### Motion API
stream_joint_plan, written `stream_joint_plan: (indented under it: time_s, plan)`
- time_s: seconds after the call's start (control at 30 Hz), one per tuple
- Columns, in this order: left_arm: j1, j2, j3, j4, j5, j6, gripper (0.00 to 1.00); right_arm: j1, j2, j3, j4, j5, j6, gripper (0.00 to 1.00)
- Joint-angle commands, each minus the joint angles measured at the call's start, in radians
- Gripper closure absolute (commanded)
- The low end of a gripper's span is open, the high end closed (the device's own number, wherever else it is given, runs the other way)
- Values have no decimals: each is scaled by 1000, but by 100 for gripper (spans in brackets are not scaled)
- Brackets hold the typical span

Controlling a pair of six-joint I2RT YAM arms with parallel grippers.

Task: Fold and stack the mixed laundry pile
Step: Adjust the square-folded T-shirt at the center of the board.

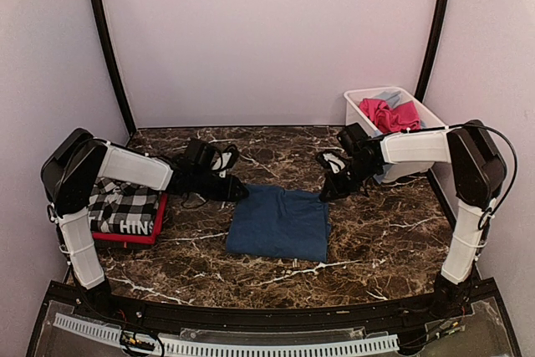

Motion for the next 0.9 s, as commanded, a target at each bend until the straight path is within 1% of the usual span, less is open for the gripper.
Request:
stream_joint_plan:
  time_s: [0.0,0.1,0.3,0.53,0.67,0.87]
  plan:
    - [6,-21,39,1,16,2,75,7,-2,26,5,6,8,100]
    - [8,-21,46,-24,-19,2,70,7,-3,24,1,7,7,100]
    - [10,-25,47,-32,-27,6,67,7,-4,15,3,12,4,100]
    - [9,-1,53,-17,23,3,68,7,-2,20,4,11,5,100]
    - [10,46,69,-15,18,0,69,7,1,20,2,12,3,100]
    - [11,76,88,-7,20,-5,69,6,1,19,-5,16,-1,100]
